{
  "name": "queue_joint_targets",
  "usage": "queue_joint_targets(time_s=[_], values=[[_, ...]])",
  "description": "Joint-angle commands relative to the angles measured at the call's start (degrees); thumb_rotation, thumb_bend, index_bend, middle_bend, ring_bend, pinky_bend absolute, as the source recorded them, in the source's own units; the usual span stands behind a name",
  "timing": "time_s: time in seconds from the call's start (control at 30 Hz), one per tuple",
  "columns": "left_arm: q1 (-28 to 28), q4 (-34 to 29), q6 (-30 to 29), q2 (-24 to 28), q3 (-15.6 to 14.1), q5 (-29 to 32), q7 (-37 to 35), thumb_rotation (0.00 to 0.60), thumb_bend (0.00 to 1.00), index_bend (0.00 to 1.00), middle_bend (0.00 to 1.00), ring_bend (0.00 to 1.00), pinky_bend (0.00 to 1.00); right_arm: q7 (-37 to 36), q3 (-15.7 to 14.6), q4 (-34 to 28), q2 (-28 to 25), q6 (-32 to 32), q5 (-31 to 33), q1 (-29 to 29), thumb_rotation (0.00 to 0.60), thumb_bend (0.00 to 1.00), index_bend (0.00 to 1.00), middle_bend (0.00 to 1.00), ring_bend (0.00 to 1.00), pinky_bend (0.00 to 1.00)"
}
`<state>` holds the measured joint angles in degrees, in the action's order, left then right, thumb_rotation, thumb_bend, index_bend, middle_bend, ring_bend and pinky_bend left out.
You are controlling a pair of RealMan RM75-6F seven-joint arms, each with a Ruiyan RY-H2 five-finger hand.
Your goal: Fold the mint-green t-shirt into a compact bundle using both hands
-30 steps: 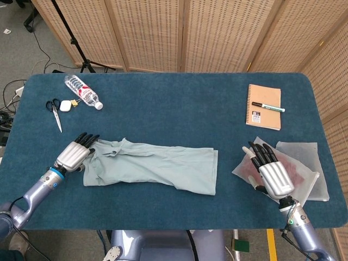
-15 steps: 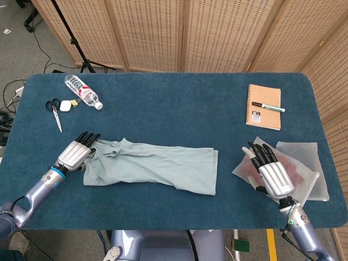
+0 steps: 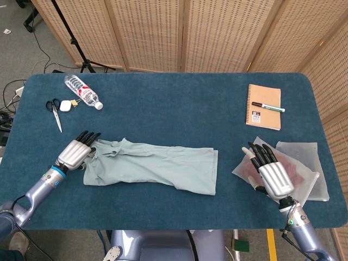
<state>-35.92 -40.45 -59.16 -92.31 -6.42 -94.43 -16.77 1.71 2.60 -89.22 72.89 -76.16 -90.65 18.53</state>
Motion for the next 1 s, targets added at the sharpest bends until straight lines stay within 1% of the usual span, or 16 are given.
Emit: queue_joint_targets(time_s=[0.03,0.17,0.5,1.0], values=[[-0.02,-0.01,0.02,0.03,0.03,0.05,-0.02,0.6,0.76,0.6,0.0,0.0,0.0,-0.03,0.01,-0.02,-0.02,0.01,0.02,0.0,0.6,0.41,0.0,0.0,0.0,0.0],[-0.07,-0.07,-0.01,0.15,0.1,0.15,-0.03,0.6,0.79,0.61,0.0,0.0,0.0,-0.09,0.04,-0.04,-0.07,-0.06,-0.01,-0.03,0.6,0.41,0.0,0.0,0.0,0.0],[-0.32,-0.14,0.45,0.41,0.62,0.83,-0.23,0.6,0.81,0.64,0.0,0.0,0.0,-0.08,0.05,-0.08,-0.11,0.04,0.06,-0.03,0.6,0.41,0.0,0.0,0.0,0.0],[0.1,0.11,-0.63,0.87,0.58,0.82,-0.91,0.6,0.82,0.76,0.0,0.0,0.0,-0.22,0.04,-0.1,-0.11,0.17,0.11,-0.04,0.6,0.41,0.0,0.0,0.0,0.0]])
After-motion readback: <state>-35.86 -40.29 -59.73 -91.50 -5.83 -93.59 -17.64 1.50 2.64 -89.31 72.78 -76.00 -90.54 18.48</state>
